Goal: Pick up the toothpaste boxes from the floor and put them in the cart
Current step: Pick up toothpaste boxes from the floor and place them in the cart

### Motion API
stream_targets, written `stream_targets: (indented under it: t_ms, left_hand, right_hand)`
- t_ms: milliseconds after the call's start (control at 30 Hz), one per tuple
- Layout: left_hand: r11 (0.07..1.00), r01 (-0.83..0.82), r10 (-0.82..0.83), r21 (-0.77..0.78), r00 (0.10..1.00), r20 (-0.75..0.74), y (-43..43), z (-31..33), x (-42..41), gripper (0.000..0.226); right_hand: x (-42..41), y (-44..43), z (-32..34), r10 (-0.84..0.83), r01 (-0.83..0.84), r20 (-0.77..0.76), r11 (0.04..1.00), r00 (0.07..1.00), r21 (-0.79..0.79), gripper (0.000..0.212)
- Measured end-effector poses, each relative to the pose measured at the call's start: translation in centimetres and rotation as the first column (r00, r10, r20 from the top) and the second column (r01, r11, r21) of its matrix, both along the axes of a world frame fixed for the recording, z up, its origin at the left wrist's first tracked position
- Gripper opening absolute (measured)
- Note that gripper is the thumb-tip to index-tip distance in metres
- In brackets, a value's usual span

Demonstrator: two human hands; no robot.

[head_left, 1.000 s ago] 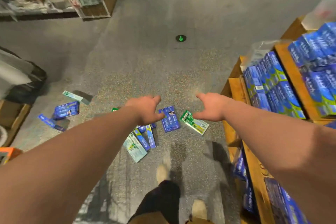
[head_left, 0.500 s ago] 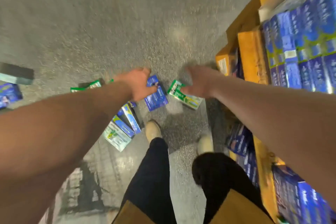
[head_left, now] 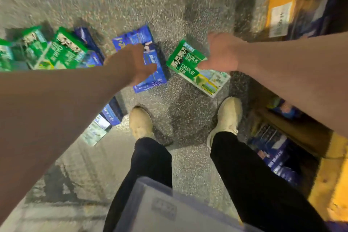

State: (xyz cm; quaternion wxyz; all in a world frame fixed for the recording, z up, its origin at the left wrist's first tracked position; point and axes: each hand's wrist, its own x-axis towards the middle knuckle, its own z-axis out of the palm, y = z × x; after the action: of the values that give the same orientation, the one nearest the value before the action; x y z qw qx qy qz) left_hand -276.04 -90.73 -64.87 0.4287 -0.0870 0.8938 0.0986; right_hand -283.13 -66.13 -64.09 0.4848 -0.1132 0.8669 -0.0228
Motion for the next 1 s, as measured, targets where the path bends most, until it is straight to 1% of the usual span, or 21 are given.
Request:
stream_targets:
  t_ms: [100,200,300,400,433,500,567,633,700,800,833,900,1000]
  left_hand:
    - [0.995,-0.096,0.095,-0.013,0.995,-0.007,0.6,-6.6,0.5,0.070]
    - [0.989,-0.137,0.138,-0.051,0.990,0.008,0.8,-12.0,1.3,0.077]
    - [0.983,-0.135,0.140,-0.125,0.990,0.028,0.4,-16.1,2.1,0.079]
    - [0.966,-0.166,0.166,-0.199,0.986,-0.019,-0.2,-18.9,2.7,0.079]
    - [0.957,-0.198,0.194,-0.213,0.980,-0.037,-0.4,-19.6,2.9,0.084]
    - [0.928,-0.292,0.287,-0.229,0.956,-0.056,-0.7,-20.7,3.4,0.104]
    - [0.867,-0.440,0.436,-0.233,0.897,-0.071,-0.7,-21.5,3.8,0.126]
    - [0.763,-0.618,0.614,-0.188,0.785,-0.087,-0.8,-22.0,3.9,0.142]
    - [0.672,-0.729,0.727,-0.128,0.683,-0.074,-0.9,-22.3,4.0,0.151]
    - [0.584,-0.807,0.802,-0.087,0.590,-0.095,-0.5,-22.4,3.8,0.156]
    - [0.555,-0.828,0.821,-0.078,0.560,-0.109,-0.2,-22.4,3.7,0.156]
    - [0.508,-0.858,0.845,-0.072,0.513,-0.148,0.5,-22.4,3.4,0.157]
    - [0.444,-0.887,0.864,-0.127,0.461,-0.201,1.1,-21.9,2.9,0.154]
  right_hand:
    - [0.7,0.4,-6.8,-0.048,0.048,0.008,0.999,0.999,0.009,0.100]
    - [1.6,0.3,-12.3,-0.095,0.094,0.009,0.995,0.995,0.029,0.105]
    - [2.1,0.1,-16.8,-0.138,0.137,0.004,0.989,0.990,0.046,0.102]
    - [2.0,-0.3,-20.1,-0.178,0.178,0.000,0.982,0.984,0.064,0.107]
    - [2.0,-0.5,-20.9,-0.190,0.190,0.004,0.980,0.982,0.061,0.110]
    - [2.3,-0.9,-22.4,-0.191,0.190,0.009,0.980,0.982,0.060,0.113]
    - [2.5,-1.1,-23.0,-0.186,0.186,-0.009,0.979,0.983,0.088,0.110]
    - [2.6,-1.1,-22.9,-0.190,0.193,-0.039,0.976,0.981,0.101,0.108]
    - [2.8,-1.1,-22.5,-0.206,0.210,-0.064,0.975,0.977,0.076,0.102]
    - [3.5,-1.2,-21.8,-0.245,0.250,-0.090,0.967,0.965,0.043,0.086]
    - [3.8,-1.3,-21.6,-0.267,0.271,-0.096,0.962,0.959,0.032,0.084]
    - [4.1,-1.3,-21.1,-0.345,0.347,-0.085,0.938,0.935,0.004,0.089]
    - [4.0,-1.3,-20.5,-0.520,0.516,-0.064,0.854,0.852,-0.071,0.096]
